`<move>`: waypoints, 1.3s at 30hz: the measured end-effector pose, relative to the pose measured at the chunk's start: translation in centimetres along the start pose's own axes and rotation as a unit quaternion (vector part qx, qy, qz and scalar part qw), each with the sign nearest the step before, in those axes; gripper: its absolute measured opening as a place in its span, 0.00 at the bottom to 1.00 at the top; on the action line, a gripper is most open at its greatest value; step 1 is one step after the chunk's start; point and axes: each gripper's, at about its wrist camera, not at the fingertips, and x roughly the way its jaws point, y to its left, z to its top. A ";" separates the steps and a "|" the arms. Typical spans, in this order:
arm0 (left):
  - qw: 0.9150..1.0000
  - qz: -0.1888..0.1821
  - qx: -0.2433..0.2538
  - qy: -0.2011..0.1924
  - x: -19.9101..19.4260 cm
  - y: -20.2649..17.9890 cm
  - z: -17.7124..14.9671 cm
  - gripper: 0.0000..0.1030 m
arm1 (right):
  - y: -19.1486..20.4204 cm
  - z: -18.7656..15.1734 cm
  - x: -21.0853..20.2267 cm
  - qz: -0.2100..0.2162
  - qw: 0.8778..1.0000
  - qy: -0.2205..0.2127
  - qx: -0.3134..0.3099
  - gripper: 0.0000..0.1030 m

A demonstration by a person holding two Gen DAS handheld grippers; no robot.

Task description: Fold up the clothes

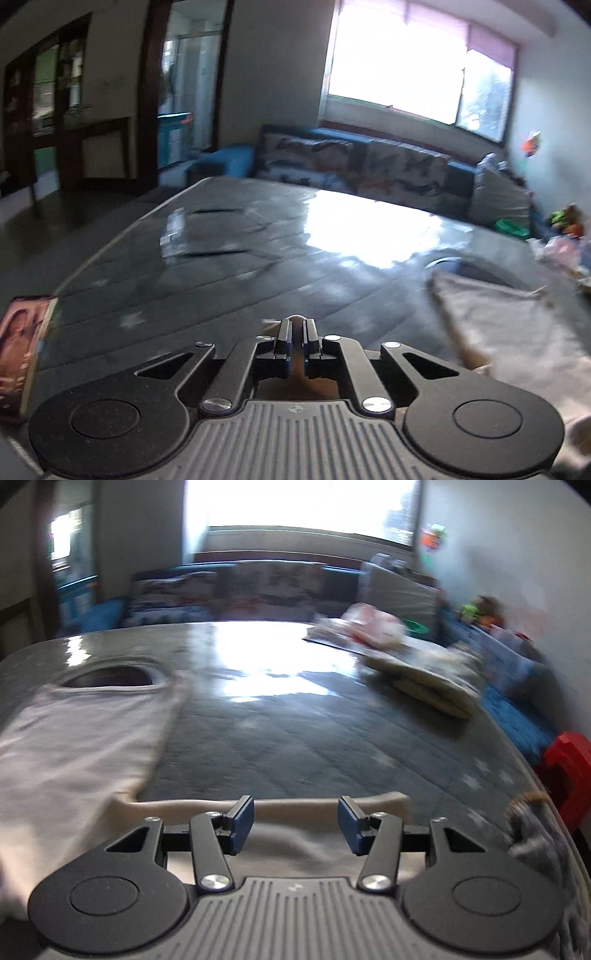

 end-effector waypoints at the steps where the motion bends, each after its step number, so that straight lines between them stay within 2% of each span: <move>1: 1.000 0.005 0.001 0.003 0.3 0.7 -0.2 0.06 | 0.8 0.2 -0.3 0.019 1.000 0.000 -0.013 0.50; 4: 0.999 0.040 0.023 0.013 1.3 1.7 -0.8 0.06 | 3.1 1.0 -1.2 0.075 0.996 -0.001 -0.050 0.50; 8: 0.997 0.053 0.031 0.037 2.4 2.4 -1.7 0.06 | 7.4 1.2 -2.1 0.154 0.983 0.005 -0.101 0.50; 12: 0.996 0.065 0.026 0.046 3.0 2.9 -1.9 0.06 | 13.1 1.4 -2.5 0.228 0.960 0.013 -0.163 0.50; 14: 0.998 0.050 0.021 0.038 2.6 2.6 -1.4 0.07 | 16.3 1.4 -2.7 0.263 0.944 0.016 -0.197 0.50; 16: 0.999 0.037 0.022 0.028 2.2 2.1 -0.9 0.13 | 18.8 1.2 -2.9 0.292 0.930 0.016 -0.222 0.50; 18: 0.999 0.033 0.035 0.019 2.2 1.1 -0.5 0.35 | 21.9 0.8 -3.1 0.317 0.914 0.014 -0.253 0.49; 20: 0.998 0.026 0.049 0.020 2.9 0.4 -0.2 0.48 | 24.3 0.3 -3.2 0.330 0.902 0.009 -0.278 0.47; 23: 0.997 0.023 0.064 0.028 4.2 -0.5 -0.2 0.51 | 27.0 -0.2 -3.3 0.340 0.891 0.002 -0.300 0.46; 25: 0.997 0.014 0.069 0.035 4.9 -0.8 -0.4 0.50 | 28.3 -0.4 -3.4 0.346 0.887 -0.001 -0.306 0.45; 26: 0.997 0.010 0.071 0.038 5.3 -0.9 -0.6 0.47 | 28.9 -0.5 -3.3 0.348 0.885 -0.002 -0.309 0.45; 27: 0.996 0.010 0.072 0.041 5.6 -1.0 -0.7 0.28 | 29.4 -0.6 -3.3 0.349 0.883 -0.002 -0.312 0.44; 28: 0.996 0.013 0.073 0.044 6.0 -1.0 -0.8 0.18 | 30.0 -0.8 -3.1 0.348 0.883 -0.001 -0.314 0.39; 30: 0.996 0.019 0.070 0.042 6.4 -0.9 -0.8 0.05 | 30.9 -1.0 -2.6 0.341 0.886 0.002 -0.315 0.36; 33: 0.997 0.029 0.069 0.025 5.4 -0.7 -0.9 0.02 | 31.6 -1.2 -1.7 0.332 0.890 0.010 -0.312 0.28; 35: 0.997 0.042 0.071 0.013 4.8 -0.4 -0.8 0.02 | 31.9 -1.4 -1.1 0.330 0.891 0.016 -0.310 0.15; 37: 0.997 0.043 0.064 0.013 4.5 0.2 -0.7 0.01 | 32.2 -1.6 -1.2 0.337 0.888 0.016 -0.313 0.07; 39: 0.998 0.035 0.055 0.016 4.3 0.7 -0.7 0.02 | 32.4 -1.7 -1.5 0.344 0.884 0.016 -0.317 0.04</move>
